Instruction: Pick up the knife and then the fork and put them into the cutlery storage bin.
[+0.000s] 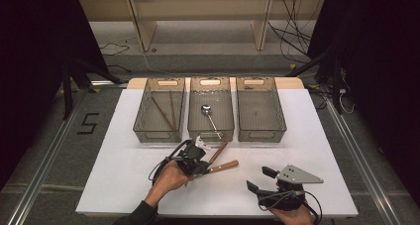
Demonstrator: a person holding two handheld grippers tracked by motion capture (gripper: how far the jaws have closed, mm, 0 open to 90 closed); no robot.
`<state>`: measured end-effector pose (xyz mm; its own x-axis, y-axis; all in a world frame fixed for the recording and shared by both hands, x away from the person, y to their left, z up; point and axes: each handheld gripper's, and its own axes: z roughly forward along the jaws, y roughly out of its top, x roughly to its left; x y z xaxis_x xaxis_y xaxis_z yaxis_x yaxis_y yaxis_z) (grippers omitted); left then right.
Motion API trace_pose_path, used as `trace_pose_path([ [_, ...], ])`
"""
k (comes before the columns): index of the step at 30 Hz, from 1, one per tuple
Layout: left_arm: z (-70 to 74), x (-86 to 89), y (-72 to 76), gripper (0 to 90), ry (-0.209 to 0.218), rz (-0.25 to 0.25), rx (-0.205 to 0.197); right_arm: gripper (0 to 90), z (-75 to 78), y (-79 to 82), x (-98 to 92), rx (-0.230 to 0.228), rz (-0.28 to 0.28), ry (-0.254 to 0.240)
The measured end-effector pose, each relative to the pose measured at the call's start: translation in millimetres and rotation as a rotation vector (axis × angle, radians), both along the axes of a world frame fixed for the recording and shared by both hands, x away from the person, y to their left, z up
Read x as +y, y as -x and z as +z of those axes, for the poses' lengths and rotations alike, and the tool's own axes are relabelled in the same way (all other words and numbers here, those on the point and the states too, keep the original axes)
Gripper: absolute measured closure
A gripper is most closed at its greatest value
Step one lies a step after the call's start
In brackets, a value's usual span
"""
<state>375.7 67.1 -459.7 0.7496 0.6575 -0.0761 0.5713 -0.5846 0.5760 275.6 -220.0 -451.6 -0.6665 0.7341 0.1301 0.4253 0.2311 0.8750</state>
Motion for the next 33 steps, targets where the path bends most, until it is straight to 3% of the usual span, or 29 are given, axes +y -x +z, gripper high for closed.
trace_pose_path([
  [9, 20.6, 4.6, 5.5, 88.6, 0.074, -0.018, -0.007, 28.1, 0.4, -0.1, -0.2, -0.003, -0.001, 0.000],
  [14, 26.5, 2.8, 4.8, 88.6, 0.091, -0.033, -0.008, 28.1, 0.7, -0.4, -1.1, -0.003, -0.003, -0.004],
  [33, 55.2, -33.9, -15.4, 88.6, 0.132, -0.059, -0.052, 28.1, 1.5, 0.0, -2.4, -0.004, -0.005, -0.008],
])
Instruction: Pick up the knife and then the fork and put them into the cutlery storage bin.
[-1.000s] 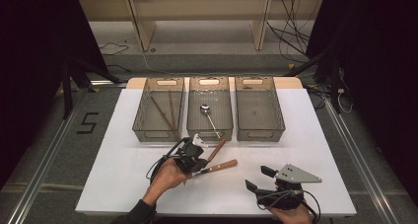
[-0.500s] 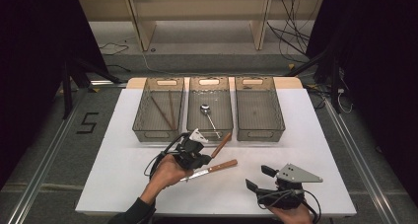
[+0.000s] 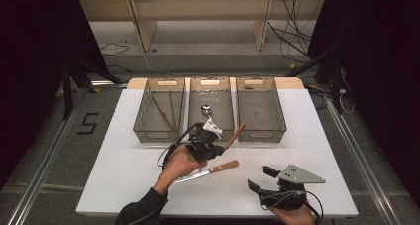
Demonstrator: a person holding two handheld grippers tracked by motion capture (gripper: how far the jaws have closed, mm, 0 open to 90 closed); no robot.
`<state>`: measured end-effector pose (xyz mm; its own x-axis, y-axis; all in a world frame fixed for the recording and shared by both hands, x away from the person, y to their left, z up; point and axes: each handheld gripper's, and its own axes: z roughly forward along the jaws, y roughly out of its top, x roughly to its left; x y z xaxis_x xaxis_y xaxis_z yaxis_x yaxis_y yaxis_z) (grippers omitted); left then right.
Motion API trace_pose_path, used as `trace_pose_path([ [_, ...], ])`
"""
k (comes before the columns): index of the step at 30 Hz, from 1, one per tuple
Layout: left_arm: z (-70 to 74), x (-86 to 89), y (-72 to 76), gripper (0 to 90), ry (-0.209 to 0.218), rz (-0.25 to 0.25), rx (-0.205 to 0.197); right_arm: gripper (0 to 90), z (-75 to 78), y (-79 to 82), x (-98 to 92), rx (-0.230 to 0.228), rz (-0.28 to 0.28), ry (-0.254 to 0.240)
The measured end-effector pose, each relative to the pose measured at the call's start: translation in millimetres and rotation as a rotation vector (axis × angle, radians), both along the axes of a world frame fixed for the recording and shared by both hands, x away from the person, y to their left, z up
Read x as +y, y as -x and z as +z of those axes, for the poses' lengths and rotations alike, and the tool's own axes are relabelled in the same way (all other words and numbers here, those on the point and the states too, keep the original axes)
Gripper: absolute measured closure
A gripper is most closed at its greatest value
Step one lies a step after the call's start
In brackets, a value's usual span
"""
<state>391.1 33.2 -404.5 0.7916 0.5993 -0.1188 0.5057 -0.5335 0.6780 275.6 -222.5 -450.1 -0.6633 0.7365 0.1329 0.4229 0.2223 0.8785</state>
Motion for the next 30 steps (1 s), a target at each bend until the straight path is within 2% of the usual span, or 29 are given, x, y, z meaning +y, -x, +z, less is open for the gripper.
trace_pose_path([
  [13, 4.0, -22.8, -23.2, 88.6, 0.014, 0.015, 0.012, 28.1, -0.2, 0.1, -0.3, -0.002, 0.003, 0.000],
  [30, 16.3, -48.7, -70.1, 88.6, 0.074, 0.060, 0.029, 28.1, -0.8, 0.0, -0.1, 0.005, 0.008, -0.003],
])
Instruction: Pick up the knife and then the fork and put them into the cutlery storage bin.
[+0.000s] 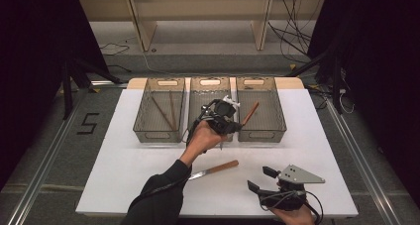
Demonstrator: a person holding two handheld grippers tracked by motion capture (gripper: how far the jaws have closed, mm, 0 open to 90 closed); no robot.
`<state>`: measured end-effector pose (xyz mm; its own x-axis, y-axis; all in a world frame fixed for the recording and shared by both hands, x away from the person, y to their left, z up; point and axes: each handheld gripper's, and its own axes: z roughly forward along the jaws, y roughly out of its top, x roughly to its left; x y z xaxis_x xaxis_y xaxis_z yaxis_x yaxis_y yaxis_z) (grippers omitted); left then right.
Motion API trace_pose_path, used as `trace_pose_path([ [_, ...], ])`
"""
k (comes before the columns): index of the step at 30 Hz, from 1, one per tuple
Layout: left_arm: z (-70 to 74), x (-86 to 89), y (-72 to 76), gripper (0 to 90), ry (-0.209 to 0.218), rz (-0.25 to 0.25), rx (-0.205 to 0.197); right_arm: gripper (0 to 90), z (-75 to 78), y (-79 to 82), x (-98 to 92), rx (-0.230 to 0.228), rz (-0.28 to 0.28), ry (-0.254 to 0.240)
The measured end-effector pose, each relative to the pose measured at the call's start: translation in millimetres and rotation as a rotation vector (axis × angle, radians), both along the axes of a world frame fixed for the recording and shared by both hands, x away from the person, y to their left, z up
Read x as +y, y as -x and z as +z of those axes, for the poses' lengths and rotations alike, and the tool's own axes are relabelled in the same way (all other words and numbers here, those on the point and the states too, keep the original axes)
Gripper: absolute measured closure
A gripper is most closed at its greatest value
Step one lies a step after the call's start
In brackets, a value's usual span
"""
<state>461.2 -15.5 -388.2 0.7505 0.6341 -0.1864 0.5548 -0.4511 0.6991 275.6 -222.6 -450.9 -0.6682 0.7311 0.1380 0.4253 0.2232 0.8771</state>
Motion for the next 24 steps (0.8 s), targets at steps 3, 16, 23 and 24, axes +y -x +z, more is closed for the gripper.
trace_pose_path([
  [3, 3.1, -4.7, -7.2, 88.6, 0.008, 0.012, -0.003, 28.1, -0.3, -0.3, -0.2, 0.001, 0.000, -0.001],
  [16, 7.1, -26.9, -40.1, 88.6, 0.034, 0.049, 0.004, 28.1, -0.5, -0.9, -1.1, 0.003, 0.005, -0.003],
  [23, 1.5, -33.5, -48.3, 88.6, 0.036, 0.073, 0.018, 28.1, -0.6, -0.9, -2.1, 0.001, 0.004, -0.006],
  [24, 0.5, -33.6, -49.2, 88.5, 0.036, 0.076, 0.020, 28.1, -0.5, -0.8, -2.1, 0.004, 0.004, -0.006],
])
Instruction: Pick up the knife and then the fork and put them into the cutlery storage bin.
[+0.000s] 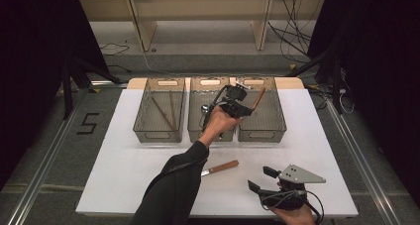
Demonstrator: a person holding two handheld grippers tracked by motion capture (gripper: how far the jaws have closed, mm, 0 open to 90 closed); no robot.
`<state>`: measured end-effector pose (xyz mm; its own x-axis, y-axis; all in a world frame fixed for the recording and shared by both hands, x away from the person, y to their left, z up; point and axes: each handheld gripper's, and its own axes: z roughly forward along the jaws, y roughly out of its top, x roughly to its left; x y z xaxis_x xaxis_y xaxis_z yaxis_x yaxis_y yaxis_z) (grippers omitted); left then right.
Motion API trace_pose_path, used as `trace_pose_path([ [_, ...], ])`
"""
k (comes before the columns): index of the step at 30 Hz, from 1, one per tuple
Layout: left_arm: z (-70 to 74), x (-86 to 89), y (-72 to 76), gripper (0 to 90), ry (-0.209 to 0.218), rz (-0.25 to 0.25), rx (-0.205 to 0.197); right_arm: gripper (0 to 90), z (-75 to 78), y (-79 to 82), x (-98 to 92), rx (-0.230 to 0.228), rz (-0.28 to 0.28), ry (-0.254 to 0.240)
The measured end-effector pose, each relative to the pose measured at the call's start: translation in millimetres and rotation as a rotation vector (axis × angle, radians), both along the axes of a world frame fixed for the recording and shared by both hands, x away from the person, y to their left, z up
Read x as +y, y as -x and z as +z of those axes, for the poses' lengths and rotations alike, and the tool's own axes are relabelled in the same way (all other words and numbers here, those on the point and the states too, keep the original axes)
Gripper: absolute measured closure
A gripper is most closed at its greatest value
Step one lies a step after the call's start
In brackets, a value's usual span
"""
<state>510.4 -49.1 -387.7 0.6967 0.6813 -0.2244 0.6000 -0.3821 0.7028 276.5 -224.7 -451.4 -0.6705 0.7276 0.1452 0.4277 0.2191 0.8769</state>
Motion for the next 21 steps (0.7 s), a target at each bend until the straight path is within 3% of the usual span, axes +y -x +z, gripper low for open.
trace_pose_path([
  [21, -2.9, -13.5, -14.6, 88.5, 0.009, 0.019, 0.021, 28.1, 1.0, 0.7, -0.2, -0.007, 0.005, -0.003],
])
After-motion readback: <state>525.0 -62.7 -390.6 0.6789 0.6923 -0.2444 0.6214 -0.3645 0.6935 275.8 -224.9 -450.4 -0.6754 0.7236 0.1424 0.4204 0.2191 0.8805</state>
